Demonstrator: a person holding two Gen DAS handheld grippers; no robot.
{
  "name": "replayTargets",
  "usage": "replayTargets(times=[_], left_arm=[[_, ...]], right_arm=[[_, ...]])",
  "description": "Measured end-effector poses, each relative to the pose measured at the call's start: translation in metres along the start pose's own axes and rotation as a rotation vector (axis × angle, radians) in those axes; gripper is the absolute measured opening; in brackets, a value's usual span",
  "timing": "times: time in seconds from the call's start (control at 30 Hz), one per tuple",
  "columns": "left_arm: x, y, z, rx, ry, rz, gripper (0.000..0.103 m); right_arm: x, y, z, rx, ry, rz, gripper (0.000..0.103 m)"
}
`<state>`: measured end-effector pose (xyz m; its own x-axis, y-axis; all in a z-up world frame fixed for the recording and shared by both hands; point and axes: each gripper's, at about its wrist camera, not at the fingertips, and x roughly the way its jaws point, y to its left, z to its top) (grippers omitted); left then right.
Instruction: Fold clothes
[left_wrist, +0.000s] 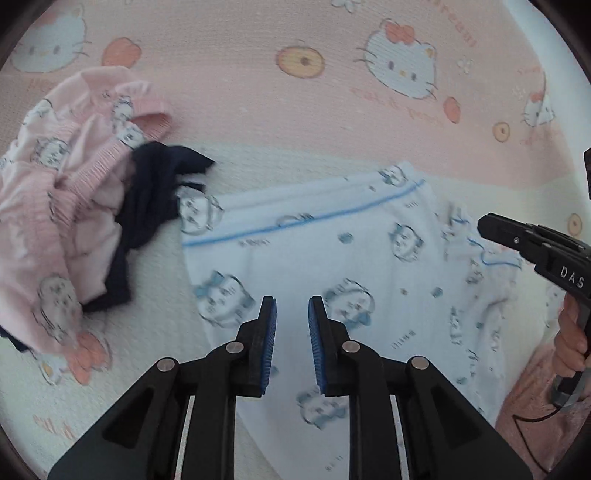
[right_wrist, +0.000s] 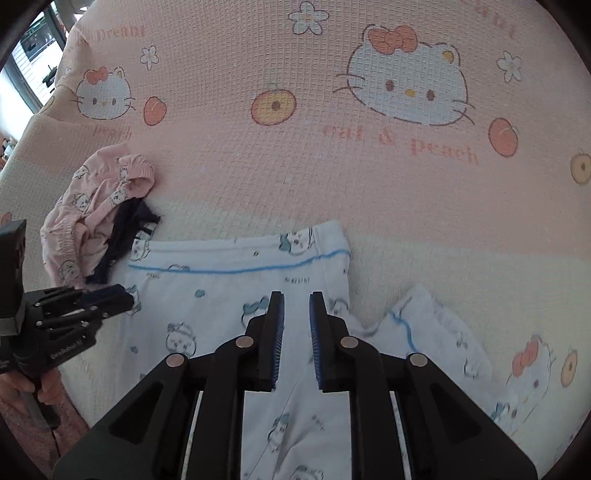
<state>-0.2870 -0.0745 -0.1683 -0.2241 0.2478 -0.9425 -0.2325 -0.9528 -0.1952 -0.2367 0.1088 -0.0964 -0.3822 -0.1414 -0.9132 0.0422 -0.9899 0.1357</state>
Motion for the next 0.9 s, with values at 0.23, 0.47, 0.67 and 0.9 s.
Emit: replayTargets(times=[0.23, 0.47, 0.67, 0.9], left_arm=[[0.0, -0.038, -0.068, 0.069, 0.156, 0.039, 0.019], [-0.046, -0.052, -0.101, 0.041, 0.069, 0.082, 0.019], [-0.047, -0.078, -0.149, 0.049, 0.161, -0.002, 0.019], [-0.048, -0.074, -0.177, 0.029, 0.194, 0.036, 0.019]], right_arm=[[-0.019, 0.022, -0.113, 0.032, 0.129, 0.018, 0.017], [-0.015, 0.012, -0.179, 0.083, 0.199, -0.012, 0.017], [-0.028, 0.017, -0.2, 0.043, 0.196, -0.004, 0.018], [-0.026, 0.007, -0.227, -0.027, 0.202, -0.084, 0.018]])
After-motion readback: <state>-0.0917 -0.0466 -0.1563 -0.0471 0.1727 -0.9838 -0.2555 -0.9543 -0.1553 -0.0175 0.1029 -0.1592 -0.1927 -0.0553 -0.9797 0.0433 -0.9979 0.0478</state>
